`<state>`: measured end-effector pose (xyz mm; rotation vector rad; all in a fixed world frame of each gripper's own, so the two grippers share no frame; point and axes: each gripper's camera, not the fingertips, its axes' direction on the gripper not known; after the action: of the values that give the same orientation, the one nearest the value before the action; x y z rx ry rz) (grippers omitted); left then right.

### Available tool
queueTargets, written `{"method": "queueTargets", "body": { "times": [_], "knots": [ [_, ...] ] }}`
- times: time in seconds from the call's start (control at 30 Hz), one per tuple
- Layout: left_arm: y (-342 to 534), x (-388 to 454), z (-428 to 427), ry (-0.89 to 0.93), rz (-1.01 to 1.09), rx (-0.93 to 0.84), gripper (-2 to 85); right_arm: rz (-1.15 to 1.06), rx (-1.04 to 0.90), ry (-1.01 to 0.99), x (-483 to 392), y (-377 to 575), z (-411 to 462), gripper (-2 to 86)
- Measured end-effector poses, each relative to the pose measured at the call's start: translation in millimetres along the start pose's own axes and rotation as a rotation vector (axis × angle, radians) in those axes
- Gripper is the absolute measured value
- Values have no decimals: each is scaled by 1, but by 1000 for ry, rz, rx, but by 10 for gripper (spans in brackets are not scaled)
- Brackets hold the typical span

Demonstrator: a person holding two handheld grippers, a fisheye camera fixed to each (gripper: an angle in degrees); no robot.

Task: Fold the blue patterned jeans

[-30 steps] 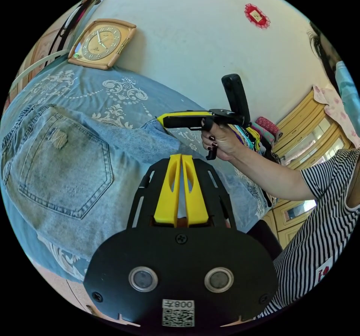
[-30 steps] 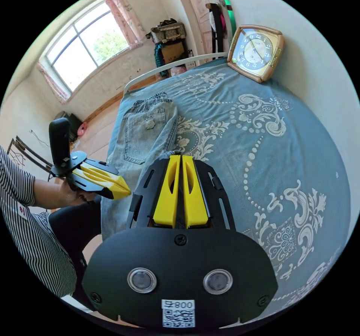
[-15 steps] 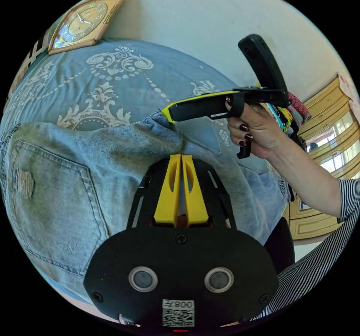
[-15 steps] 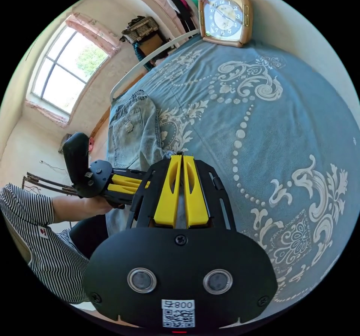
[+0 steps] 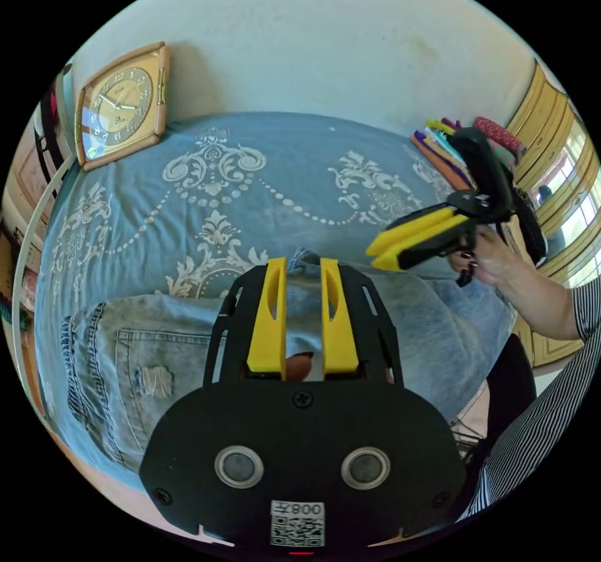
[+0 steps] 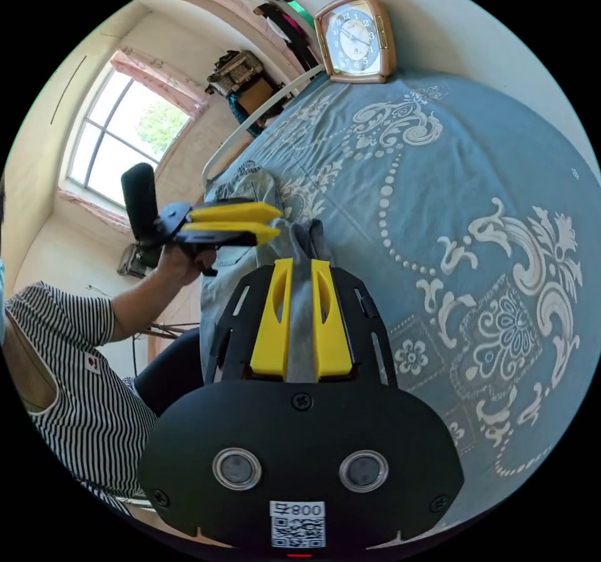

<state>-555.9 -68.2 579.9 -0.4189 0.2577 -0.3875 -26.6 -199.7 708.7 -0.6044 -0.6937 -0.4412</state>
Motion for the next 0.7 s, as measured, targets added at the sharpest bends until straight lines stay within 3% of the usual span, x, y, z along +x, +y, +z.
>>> {"method": "queueTargets", "body": {
  "times": [0.2, 0.57, 0.7],
  "knots": [
    [-21, 1, 15, 50, -31, 13, 37, 13, -105, 198, -17, 33, 20, 53],
    [-45, 19, 25, 51, -91, 83, 15, 20, 2, 248, -37, 59, -6, 4],
    [-55, 26, 41, 38, -81, 39, 20, 35, -45, 303, -37, 68, 0, 2]
  ]
}}
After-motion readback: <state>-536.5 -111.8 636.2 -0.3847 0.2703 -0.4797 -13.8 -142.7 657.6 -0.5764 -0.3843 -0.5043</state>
